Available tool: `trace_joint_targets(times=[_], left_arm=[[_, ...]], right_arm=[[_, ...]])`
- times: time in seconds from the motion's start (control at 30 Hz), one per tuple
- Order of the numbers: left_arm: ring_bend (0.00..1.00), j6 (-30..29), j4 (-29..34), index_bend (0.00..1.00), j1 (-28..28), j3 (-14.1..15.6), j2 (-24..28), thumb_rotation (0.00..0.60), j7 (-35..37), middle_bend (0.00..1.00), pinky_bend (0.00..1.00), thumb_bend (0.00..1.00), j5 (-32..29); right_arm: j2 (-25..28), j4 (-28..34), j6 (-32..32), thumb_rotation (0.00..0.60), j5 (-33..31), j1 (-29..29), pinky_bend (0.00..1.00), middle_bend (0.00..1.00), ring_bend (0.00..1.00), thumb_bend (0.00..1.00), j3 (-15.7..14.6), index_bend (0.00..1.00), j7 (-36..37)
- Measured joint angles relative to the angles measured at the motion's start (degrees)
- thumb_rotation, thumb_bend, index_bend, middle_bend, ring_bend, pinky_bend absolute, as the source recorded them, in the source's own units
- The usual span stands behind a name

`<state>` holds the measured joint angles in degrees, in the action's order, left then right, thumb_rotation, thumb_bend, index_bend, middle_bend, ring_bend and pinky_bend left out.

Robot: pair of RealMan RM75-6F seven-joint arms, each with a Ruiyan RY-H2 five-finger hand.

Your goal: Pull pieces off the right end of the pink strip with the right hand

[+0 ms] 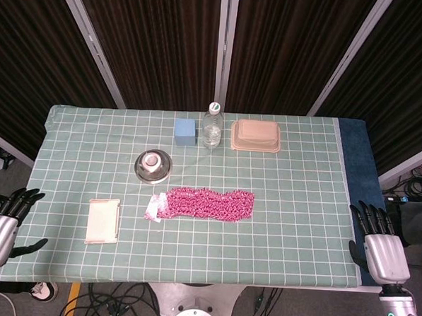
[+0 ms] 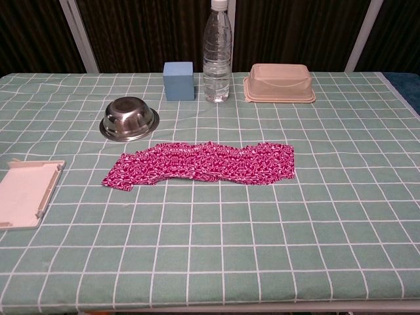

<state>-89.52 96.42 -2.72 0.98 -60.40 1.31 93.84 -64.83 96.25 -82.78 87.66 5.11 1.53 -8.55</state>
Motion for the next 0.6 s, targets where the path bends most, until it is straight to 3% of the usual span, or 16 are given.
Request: trace_joint_targets(times=[0.6], left_arm=[[0.08, -0.29, -0.03, 0.15, 0.11, -0.12, 0.55, 0.6, 1.06, 0.12, 0.22, 0.0, -0.19]], right_arm=[[0.26, 1.13, 0.07, 0.6, 0.32, 0.03, 0.0, 0.0, 0.0, 0.39, -0.16, 0.0, -1.13]])
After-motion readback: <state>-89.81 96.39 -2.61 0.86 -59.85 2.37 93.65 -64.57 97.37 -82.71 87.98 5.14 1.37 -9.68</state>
